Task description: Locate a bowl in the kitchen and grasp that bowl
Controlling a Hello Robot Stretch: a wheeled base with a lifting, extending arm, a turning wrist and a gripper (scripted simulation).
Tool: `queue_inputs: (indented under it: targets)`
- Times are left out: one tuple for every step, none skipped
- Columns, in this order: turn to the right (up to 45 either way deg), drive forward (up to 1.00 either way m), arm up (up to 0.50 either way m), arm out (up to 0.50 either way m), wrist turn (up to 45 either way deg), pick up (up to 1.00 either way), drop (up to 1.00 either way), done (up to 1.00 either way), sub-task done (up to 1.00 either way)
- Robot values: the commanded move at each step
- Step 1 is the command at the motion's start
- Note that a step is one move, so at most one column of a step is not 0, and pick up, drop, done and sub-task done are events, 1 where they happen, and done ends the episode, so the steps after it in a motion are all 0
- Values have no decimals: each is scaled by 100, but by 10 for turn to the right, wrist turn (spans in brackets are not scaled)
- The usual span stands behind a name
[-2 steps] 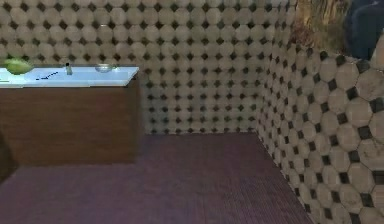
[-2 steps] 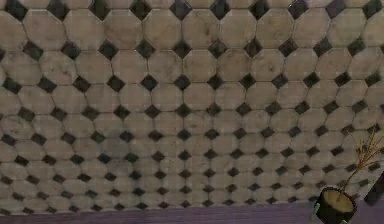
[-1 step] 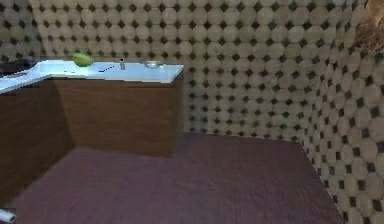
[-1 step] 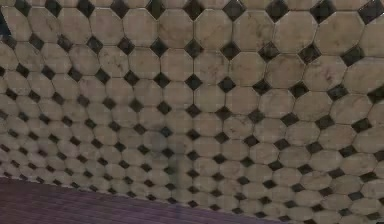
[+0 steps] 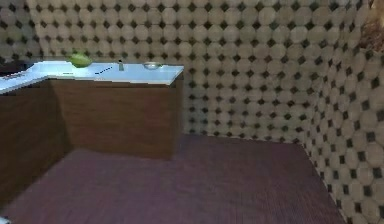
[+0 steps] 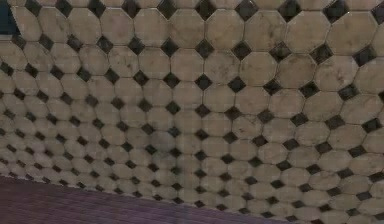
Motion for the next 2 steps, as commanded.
queue_inputs:
  targets:
    - [-30,0,0,0,0,0,0,0,0]
    - [450,0,0,0,0,0,0,0,0]
